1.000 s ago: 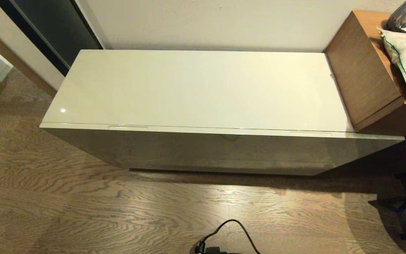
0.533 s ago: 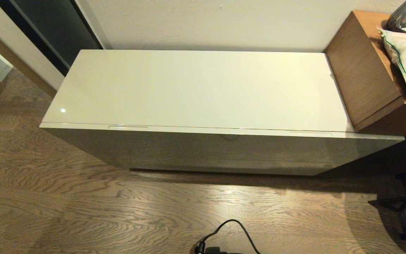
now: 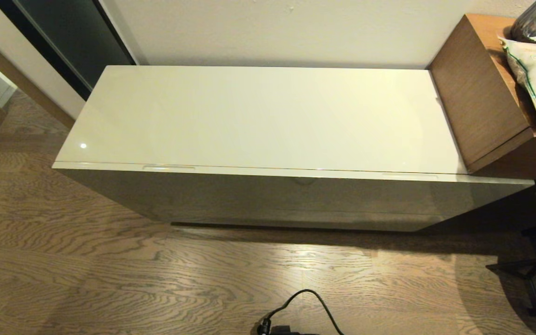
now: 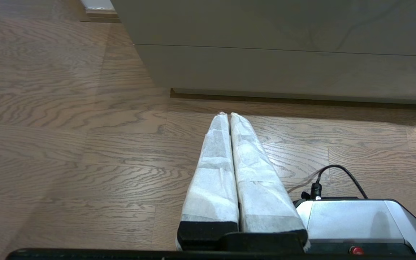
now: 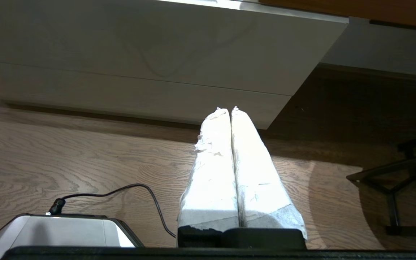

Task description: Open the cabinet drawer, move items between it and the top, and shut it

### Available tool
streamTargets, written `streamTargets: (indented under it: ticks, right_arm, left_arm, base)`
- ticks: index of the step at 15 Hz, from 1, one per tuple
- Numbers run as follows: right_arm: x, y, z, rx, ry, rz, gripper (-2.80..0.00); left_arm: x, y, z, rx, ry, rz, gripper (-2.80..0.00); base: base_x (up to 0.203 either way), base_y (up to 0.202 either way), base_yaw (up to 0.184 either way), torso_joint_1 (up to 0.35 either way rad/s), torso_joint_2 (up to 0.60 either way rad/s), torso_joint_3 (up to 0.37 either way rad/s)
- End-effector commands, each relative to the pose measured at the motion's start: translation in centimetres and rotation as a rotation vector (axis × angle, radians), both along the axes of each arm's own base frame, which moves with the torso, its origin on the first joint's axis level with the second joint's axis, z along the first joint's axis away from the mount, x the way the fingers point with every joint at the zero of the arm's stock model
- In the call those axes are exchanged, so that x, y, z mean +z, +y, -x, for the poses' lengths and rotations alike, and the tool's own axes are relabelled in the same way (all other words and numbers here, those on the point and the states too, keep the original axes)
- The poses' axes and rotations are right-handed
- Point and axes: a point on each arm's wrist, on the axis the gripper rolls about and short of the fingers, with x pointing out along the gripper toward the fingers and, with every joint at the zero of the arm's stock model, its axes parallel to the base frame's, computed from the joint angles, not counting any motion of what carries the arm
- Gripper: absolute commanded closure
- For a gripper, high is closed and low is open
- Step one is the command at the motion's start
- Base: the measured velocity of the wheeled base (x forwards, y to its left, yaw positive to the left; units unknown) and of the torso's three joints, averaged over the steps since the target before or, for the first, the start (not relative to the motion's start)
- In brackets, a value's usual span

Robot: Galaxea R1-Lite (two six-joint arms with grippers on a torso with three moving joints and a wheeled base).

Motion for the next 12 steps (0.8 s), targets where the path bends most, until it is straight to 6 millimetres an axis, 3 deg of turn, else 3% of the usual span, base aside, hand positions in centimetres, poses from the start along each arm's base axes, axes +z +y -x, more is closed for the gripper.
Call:
streamTargets:
  ticks: [1,12]
  right_arm:
    - [0.0,0.0,0.0,-0.001,-0.001,0.002,0.0]
    - [-0.01,0.0,0.0,0.001,0.001,0.003,0.0]
  left_arm:
    - [0.0,0.0,0.0,0.0,0.0,0.0,0.0]
    - [0.0,0.0,0.0,0.001,0.0,0.0,0.0]
  base:
    - [0.0,0.0,0.0,0.0,0.0,0.0]
    - [0.0,0.0,0.0,0.0,0.0,0.0]
